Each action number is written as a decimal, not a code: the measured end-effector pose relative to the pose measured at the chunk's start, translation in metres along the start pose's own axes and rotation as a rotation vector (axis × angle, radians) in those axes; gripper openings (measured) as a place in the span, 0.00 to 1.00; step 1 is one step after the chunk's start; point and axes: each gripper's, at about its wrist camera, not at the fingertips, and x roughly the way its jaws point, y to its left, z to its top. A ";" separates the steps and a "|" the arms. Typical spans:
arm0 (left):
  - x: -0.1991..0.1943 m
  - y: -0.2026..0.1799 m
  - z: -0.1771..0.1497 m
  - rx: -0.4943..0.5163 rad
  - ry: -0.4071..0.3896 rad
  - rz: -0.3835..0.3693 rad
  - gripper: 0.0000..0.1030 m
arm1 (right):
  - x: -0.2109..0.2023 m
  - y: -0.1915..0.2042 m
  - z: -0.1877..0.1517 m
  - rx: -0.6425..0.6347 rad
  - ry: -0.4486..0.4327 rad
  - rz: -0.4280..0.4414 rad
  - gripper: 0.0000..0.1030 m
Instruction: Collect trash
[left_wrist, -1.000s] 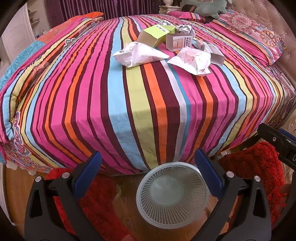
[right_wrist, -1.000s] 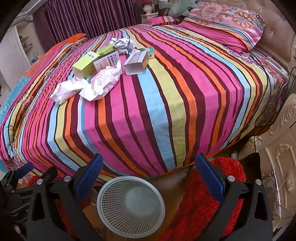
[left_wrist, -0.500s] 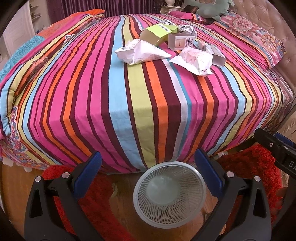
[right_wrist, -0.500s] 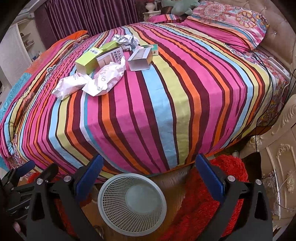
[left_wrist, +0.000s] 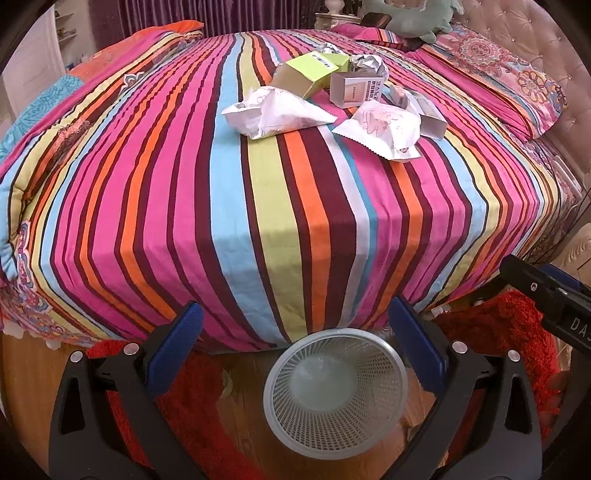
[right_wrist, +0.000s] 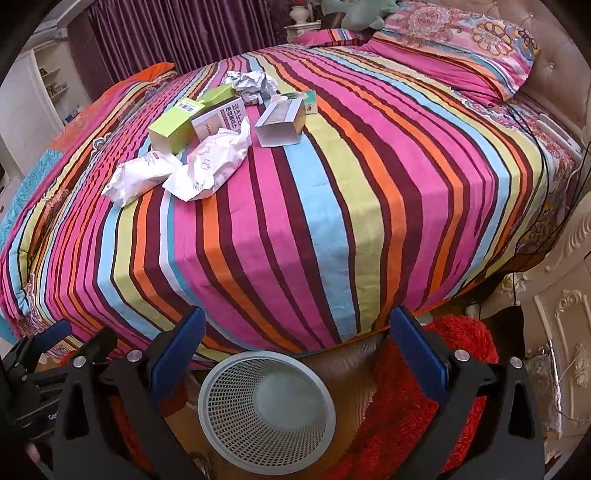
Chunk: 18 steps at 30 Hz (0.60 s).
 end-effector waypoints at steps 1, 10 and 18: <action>0.001 0.000 0.000 -0.001 0.002 -0.003 0.94 | 0.001 0.000 0.000 0.001 0.004 0.002 0.93; 0.008 0.007 -0.003 -0.013 0.011 -0.020 0.94 | 0.003 0.003 0.000 -0.022 -0.019 -0.025 0.93; 0.010 0.014 -0.003 -0.016 -0.007 -0.017 0.94 | 0.003 0.003 0.002 -0.012 -0.017 -0.020 0.93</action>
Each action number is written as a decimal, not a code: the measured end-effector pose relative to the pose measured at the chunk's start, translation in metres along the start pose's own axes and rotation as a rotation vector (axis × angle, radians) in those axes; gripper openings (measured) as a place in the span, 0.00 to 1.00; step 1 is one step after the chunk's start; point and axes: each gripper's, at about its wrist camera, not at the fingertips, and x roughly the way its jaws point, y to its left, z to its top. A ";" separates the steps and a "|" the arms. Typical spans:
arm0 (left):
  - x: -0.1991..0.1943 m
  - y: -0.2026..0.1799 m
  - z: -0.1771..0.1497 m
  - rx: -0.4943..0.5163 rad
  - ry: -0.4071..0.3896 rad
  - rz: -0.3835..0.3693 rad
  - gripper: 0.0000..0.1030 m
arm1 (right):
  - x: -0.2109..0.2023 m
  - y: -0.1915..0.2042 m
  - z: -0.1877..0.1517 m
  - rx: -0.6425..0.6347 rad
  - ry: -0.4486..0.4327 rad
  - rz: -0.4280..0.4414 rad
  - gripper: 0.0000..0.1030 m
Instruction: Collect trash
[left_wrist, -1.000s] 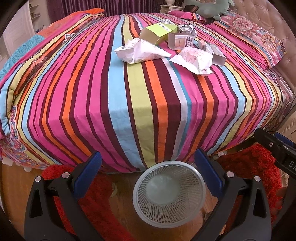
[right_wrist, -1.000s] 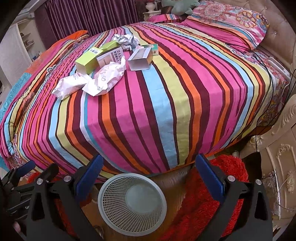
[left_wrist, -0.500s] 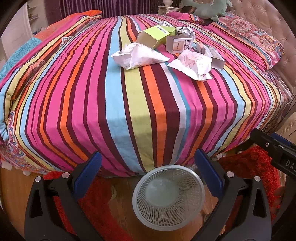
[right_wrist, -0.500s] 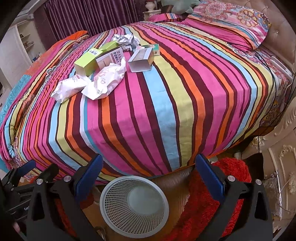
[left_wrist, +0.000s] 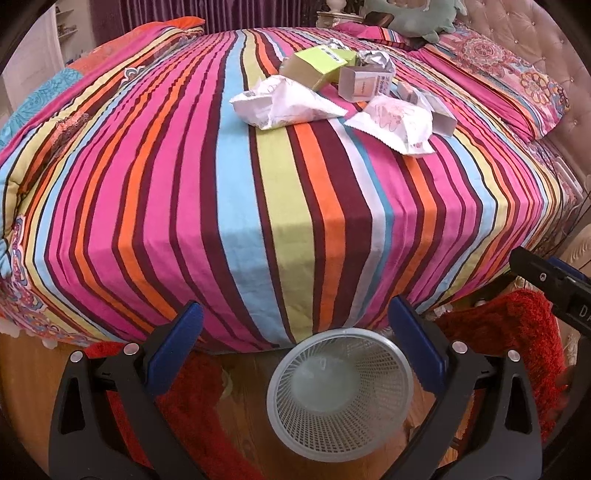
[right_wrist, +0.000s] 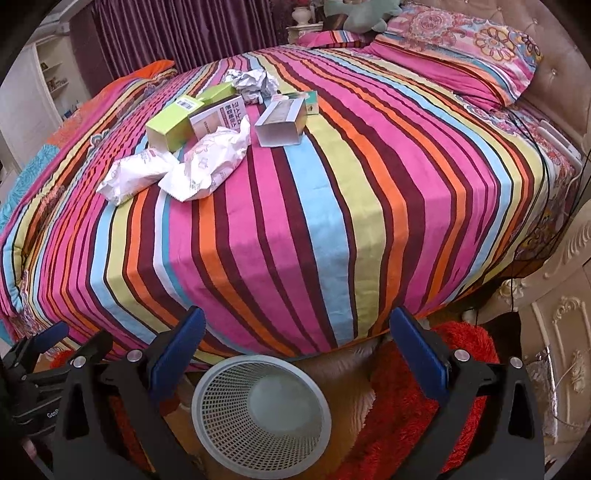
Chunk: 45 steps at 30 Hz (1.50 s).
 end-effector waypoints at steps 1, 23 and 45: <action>-0.001 0.001 0.001 -0.003 -0.005 0.001 0.94 | 0.000 0.000 0.001 0.001 -0.002 0.001 0.93; 0.002 0.014 0.047 -0.022 -0.088 0.010 0.94 | 0.004 -0.010 0.039 0.011 -0.073 -0.001 0.93; 0.077 0.020 0.189 0.133 -0.166 -0.041 0.94 | 0.107 0.015 0.188 0.043 0.010 -0.060 0.93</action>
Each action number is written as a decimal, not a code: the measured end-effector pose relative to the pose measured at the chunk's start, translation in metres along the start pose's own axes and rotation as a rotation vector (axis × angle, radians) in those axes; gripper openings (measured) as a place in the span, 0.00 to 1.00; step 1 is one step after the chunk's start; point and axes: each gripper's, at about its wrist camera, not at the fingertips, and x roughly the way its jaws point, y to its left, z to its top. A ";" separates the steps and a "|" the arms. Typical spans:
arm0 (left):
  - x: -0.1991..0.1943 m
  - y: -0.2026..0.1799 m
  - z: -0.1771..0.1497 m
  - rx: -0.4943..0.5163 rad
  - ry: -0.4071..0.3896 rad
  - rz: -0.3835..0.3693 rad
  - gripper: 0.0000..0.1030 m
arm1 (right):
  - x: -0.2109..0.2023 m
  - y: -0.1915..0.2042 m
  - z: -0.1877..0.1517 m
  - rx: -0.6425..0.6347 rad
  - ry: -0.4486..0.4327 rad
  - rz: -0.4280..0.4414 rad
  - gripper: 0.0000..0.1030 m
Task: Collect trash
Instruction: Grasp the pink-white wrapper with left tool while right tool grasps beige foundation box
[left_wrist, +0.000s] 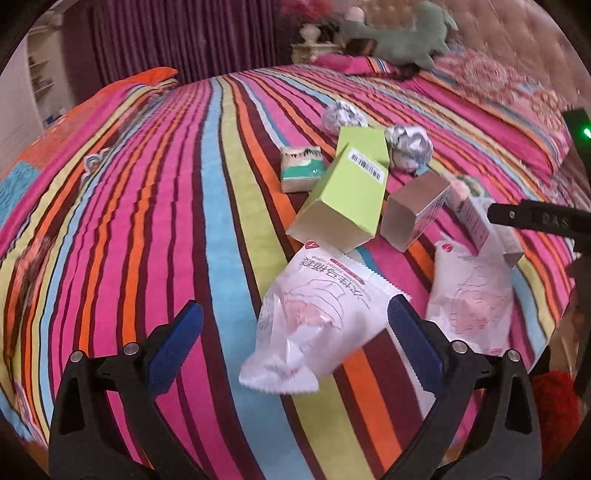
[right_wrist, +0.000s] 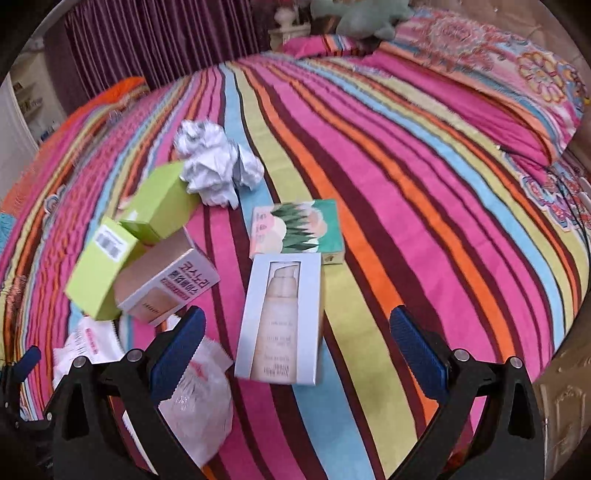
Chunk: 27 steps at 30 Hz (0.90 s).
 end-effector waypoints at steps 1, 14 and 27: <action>0.001 0.000 0.001 0.007 0.003 -0.001 0.94 | 0.003 0.000 0.001 -0.001 0.004 -0.010 0.93; 0.042 -0.015 0.012 0.121 0.064 0.010 0.90 | 0.043 -0.001 0.001 -0.084 0.073 -0.058 0.71; 0.031 0.000 0.003 -0.099 0.084 -0.045 0.71 | 0.019 -0.026 -0.003 -0.081 0.032 -0.009 0.44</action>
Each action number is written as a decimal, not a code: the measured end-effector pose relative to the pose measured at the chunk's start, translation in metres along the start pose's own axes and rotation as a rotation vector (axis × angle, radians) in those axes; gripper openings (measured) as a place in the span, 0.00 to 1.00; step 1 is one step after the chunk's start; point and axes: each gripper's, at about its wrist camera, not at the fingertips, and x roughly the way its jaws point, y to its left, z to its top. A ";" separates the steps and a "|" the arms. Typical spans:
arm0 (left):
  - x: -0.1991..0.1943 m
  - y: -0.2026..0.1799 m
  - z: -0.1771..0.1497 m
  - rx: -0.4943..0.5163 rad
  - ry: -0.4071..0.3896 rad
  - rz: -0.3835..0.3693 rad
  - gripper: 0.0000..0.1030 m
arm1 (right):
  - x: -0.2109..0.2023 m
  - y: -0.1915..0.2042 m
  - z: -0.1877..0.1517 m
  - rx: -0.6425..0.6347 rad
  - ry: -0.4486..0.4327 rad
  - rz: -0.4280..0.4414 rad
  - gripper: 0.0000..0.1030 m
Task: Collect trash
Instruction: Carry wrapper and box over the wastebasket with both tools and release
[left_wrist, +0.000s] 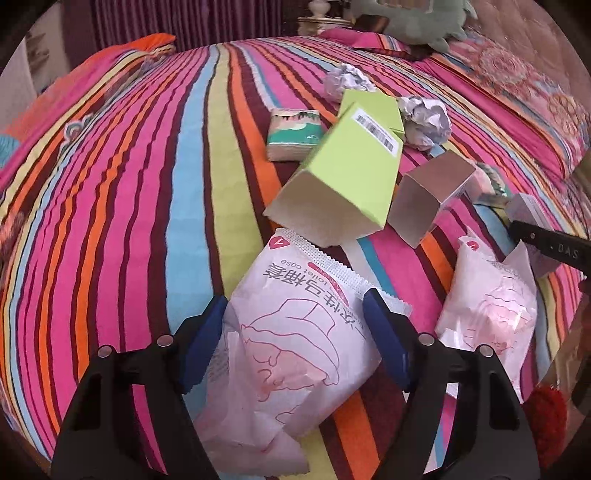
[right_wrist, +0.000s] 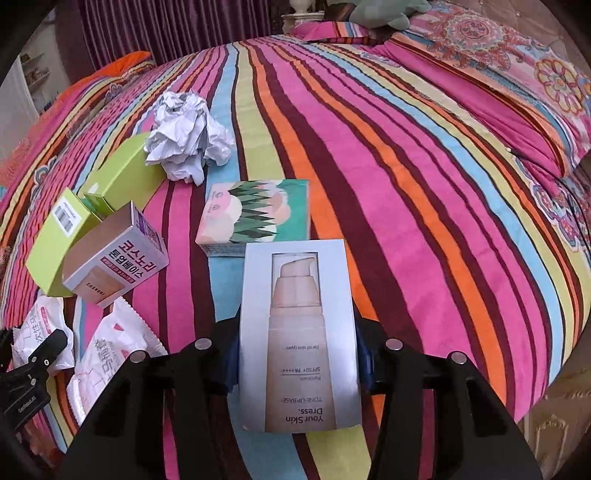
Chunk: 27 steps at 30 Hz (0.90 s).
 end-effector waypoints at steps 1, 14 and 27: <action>-0.003 0.002 -0.002 -0.012 -0.004 0.001 0.71 | -0.002 -0.001 0.000 0.004 -0.002 0.000 0.44; -0.065 0.006 -0.036 -0.093 -0.064 -0.025 0.71 | -0.064 -0.012 -0.026 0.047 -0.073 0.080 0.44; -0.121 -0.029 -0.167 -0.050 0.039 -0.137 0.71 | -0.117 0.005 -0.144 0.030 0.061 0.326 0.44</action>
